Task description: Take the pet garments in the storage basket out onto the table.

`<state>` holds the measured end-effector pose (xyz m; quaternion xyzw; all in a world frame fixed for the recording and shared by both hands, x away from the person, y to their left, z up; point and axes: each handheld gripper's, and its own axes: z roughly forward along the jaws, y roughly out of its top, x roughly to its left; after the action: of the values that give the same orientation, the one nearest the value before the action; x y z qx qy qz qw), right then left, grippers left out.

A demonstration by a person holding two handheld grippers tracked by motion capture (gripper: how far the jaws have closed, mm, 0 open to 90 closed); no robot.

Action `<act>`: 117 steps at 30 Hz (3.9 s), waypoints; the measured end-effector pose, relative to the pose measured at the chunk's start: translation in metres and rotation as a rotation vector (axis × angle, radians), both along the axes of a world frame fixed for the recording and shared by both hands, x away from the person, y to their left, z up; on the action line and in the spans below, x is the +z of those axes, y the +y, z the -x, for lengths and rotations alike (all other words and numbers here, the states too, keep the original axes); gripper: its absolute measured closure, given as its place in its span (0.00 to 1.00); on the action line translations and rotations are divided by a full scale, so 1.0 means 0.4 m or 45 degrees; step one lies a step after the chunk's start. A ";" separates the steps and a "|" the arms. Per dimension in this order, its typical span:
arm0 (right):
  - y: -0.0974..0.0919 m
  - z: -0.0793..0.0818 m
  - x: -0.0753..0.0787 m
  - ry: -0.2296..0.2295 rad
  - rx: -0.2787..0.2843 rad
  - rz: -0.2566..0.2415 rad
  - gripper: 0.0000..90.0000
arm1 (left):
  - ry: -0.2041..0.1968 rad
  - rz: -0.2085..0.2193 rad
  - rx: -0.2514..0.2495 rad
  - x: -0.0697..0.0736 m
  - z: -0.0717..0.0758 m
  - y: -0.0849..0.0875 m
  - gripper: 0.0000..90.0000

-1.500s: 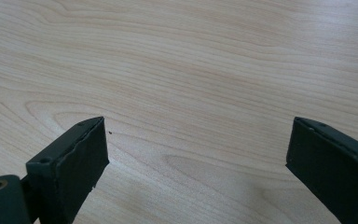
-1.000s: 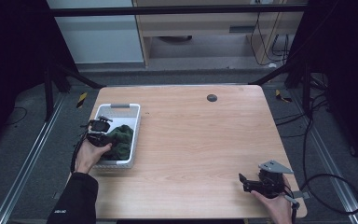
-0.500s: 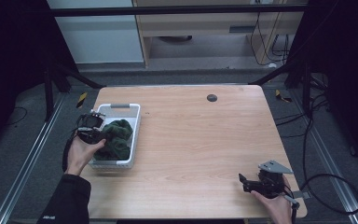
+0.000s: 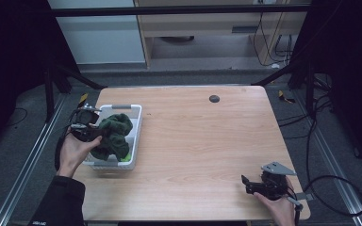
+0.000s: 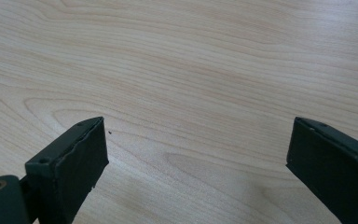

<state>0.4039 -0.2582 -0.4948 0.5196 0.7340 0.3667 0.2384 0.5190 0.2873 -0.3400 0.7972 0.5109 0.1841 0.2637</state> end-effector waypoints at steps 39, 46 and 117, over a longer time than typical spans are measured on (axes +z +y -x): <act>-0.002 0.000 0.001 -0.023 0.002 0.016 0.05 | -0.064 -0.038 -0.242 0.128 0.083 -0.099 0.83; -0.002 0.000 0.002 -0.027 0.002 0.018 0.05 | -0.068 -0.040 -0.295 0.136 0.097 -0.131 0.82; -0.007 0.003 0.012 -0.057 -0.015 0.001 0.05 | 0.071 -0.119 -0.722 -0.018 0.101 -0.497 0.82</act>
<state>0.4025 -0.2611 -0.4899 0.5156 0.7255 0.3766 0.2570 0.4786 0.0885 -0.3473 0.9243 0.2656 0.1044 0.2535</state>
